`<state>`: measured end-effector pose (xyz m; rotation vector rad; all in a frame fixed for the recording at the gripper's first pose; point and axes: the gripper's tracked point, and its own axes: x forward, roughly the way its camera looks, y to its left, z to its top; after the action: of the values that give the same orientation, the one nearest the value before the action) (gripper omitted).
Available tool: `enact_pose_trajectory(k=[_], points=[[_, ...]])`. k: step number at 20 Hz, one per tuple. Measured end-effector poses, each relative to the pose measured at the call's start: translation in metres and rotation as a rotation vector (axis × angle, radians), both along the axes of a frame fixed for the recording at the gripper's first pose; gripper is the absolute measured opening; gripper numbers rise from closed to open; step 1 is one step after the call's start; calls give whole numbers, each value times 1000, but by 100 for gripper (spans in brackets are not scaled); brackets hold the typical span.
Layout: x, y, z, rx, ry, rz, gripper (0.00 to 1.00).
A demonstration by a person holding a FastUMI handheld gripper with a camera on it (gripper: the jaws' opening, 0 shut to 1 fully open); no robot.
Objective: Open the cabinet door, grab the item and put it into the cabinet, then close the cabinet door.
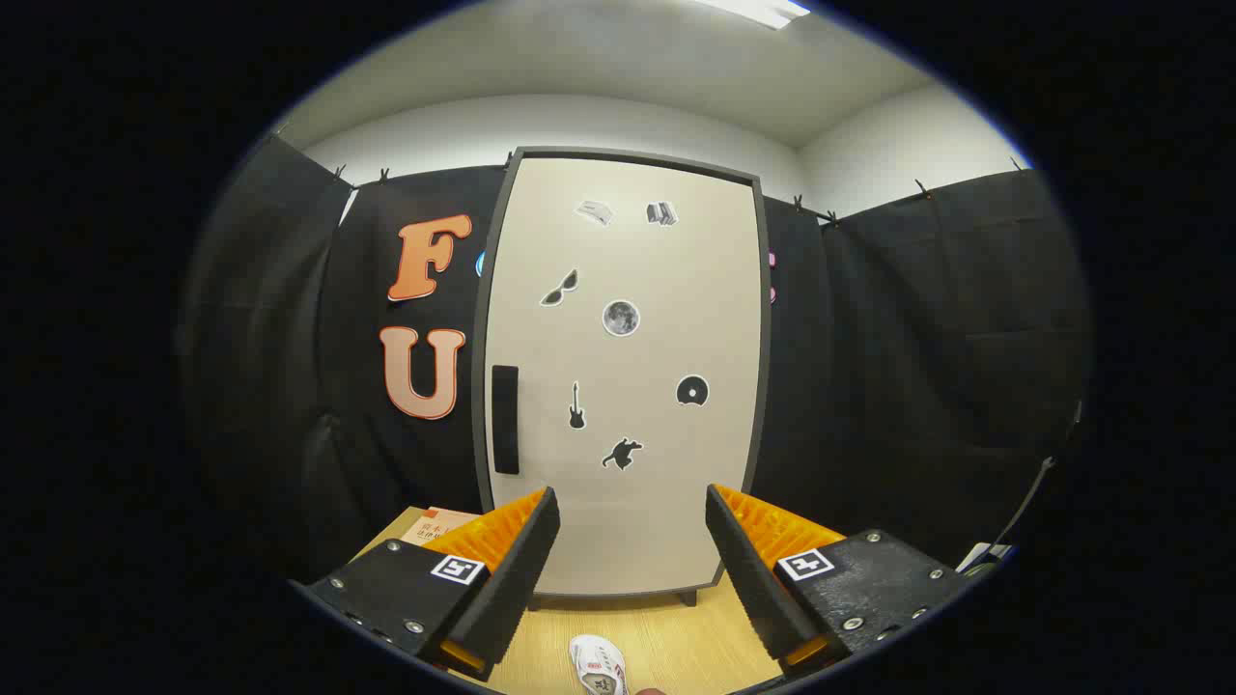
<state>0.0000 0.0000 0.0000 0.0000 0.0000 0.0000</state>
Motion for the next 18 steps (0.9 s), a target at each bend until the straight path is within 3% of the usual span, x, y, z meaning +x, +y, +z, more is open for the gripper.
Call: enact_pose_trajectory(k=[18], points=[[9,4,1,5,15,8,95]])
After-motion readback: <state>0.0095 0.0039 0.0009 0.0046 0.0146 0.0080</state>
